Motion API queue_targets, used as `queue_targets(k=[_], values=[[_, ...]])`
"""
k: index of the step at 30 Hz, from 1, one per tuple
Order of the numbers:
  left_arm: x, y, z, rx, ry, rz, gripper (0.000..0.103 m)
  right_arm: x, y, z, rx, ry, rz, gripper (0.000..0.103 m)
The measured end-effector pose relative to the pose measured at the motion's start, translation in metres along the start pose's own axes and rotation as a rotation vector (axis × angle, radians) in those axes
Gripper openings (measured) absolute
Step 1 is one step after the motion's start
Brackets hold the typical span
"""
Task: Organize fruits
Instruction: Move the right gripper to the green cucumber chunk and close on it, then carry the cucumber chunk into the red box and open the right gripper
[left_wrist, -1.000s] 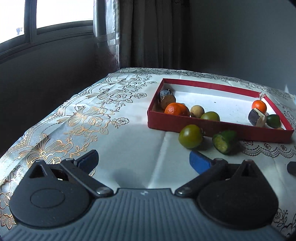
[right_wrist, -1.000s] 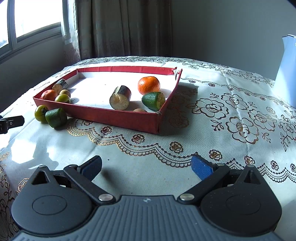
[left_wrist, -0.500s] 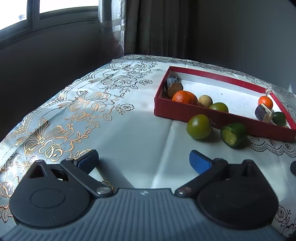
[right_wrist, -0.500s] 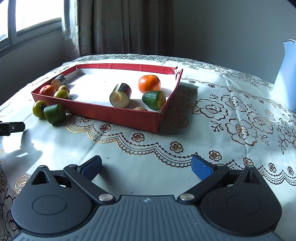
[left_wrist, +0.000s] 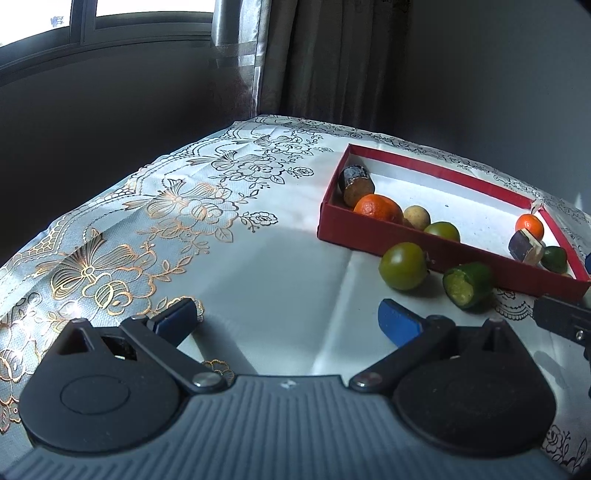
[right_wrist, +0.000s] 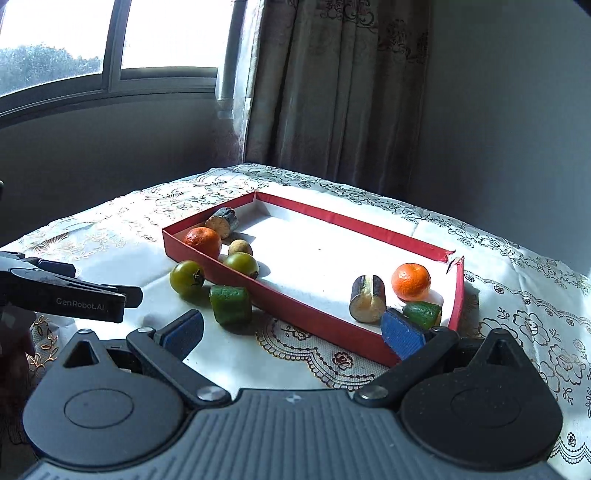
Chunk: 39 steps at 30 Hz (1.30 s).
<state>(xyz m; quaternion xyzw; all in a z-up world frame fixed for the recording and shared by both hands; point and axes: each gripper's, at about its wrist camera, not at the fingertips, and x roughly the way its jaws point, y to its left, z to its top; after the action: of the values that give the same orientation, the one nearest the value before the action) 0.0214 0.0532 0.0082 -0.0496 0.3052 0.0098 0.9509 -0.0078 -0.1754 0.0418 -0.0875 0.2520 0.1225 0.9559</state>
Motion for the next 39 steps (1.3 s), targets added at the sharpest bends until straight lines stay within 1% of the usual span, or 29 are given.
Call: queue_targets(k=[10, 12, 14, 15, 18, 21, 22, 23, 26, 31, 34, 35, 37, 39], values=[[-0.001, 0.002, 0.0, -0.017, -0.006, -0.018, 0.103, 0.041, 0.014, 0.001, 0.01, 0.054, 0.041, 0.101], [-0.001, 0.003, 0.0, -0.022, -0.007, -0.021, 0.103, 0.043, 0.017, 0.003, -0.003, 0.053, 0.028, 0.101], [-0.001, 0.003, 0.0, -0.026, -0.009, -0.024, 0.103, 0.044, 0.019, 0.004, -0.009, 0.046, 0.049, 0.097], [-0.001, 0.004, 0.0, -0.028, -0.01, -0.026, 0.103, 0.044, 0.021, 0.006, -0.01, 0.045, 0.04, 0.097], [-0.001, 0.005, 0.0, -0.035, -0.013, -0.03, 0.103, 0.043, 0.024, 0.007, -0.001, 0.04, 0.047, 0.088], [-0.002, 0.006, 0.0, -0.04, -0.015, -0.032, 0.103, 0.043, 0.027, 0.008, 0.003, 0.05, 0.063, 0.073], [-0.001, 0.006, 0.0, -0.042, -0.016, -0.032, 0.103, 0.045, 0.027, 0.008, 0.008, 0.064, 0.075, 0.063], [-0.001, 0.006, 0.0, -0.044, -0.016, -0.032, 0.103, 0.047, 0.028, 0.007, 0.017, 0.079, 0.083, 0.06], [-0.002, 0.007, 0.0, -0.052, -0.018, -0.034, 0.103, 0.046, 0.03, 0.005, 0.018, 0.065, 0.079, 0.06], [-0.002, 0.007, 0.0, -0.05, -0.017, -0.037, 0.103, 0.061, 0.023, 0.006, 0.055, 0.103, 0.091, 0.059], [-0.001, 0.007, 0.0, -0.049, -0.016, -0.036, 0.103, 0.066, 0.022, 0.007, 0.063, 0.118, 0.105, 0.05], [-0.001, 0.006, 0.0, -0.047, -0.016, -0.035, 0.103, 0.067, 0.022, 0.007, 0.061, 0.121, 0.106, 0.043], [-0.001, 0.006, 0.0, -0.047, -0.014, -0.034, 0.103, 0.068, 0.023, 0.007, 0.06, 0.122, 0.107, 0.033], [-0.001, 0.006, 0.0, -0.046, -0.014, -0.033, 0.103, 0.068, 0.024, 0.006, 0.053, 0.118, 0.108, 0.031]])
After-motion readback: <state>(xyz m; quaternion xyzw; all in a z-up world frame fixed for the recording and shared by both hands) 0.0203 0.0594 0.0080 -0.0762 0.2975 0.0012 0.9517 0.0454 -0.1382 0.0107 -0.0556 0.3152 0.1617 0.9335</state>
